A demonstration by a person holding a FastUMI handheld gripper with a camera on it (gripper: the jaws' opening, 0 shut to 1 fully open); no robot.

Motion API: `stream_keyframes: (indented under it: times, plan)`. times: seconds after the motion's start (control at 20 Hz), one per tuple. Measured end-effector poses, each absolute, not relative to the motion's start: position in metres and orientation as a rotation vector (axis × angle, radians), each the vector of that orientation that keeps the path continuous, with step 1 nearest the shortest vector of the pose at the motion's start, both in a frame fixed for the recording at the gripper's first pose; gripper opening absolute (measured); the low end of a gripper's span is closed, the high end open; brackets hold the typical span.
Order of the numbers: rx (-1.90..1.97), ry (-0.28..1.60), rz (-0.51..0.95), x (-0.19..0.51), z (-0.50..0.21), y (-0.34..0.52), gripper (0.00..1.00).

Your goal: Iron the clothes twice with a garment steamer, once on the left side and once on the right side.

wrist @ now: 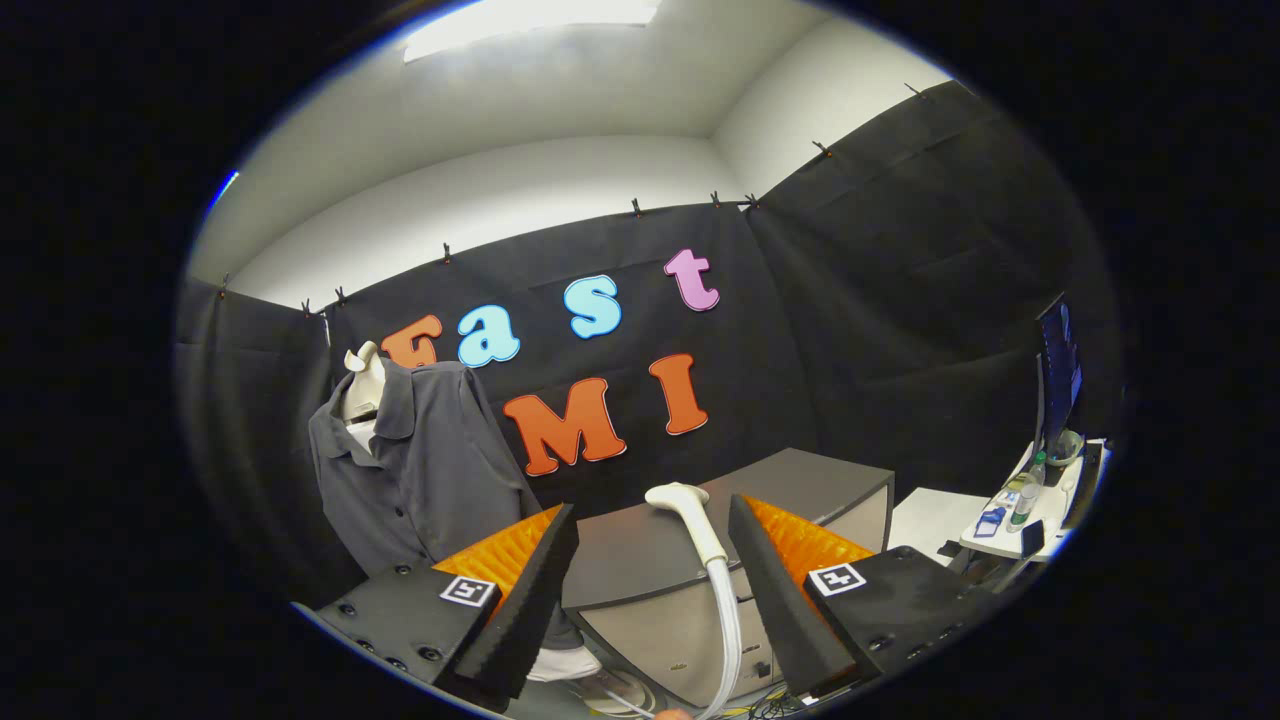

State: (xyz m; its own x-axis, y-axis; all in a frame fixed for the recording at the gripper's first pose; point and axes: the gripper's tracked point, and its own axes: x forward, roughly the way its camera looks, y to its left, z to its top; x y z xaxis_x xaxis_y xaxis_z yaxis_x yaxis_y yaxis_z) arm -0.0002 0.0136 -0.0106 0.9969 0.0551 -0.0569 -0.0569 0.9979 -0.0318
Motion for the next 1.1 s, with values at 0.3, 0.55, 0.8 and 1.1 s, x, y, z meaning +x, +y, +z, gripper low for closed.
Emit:
stream_keyframes:
  times: [0.3, 0.55, 0.8, 1.1]
  plan:
    - [-0.049, 0.056, 0.045, -0.005, -0.01, 0.009, 0.98]
    - [-0.065, 0.063, 0.045, -0.009, -0.013, 0.009, 0.98]
    - [-0.072, 0.092, 0.064, -0.001, -0.018, 0.018, 0.98]
    - [-0.103, 0.183, 0.09, 0.009, -0.035, 0.023, 0.98]
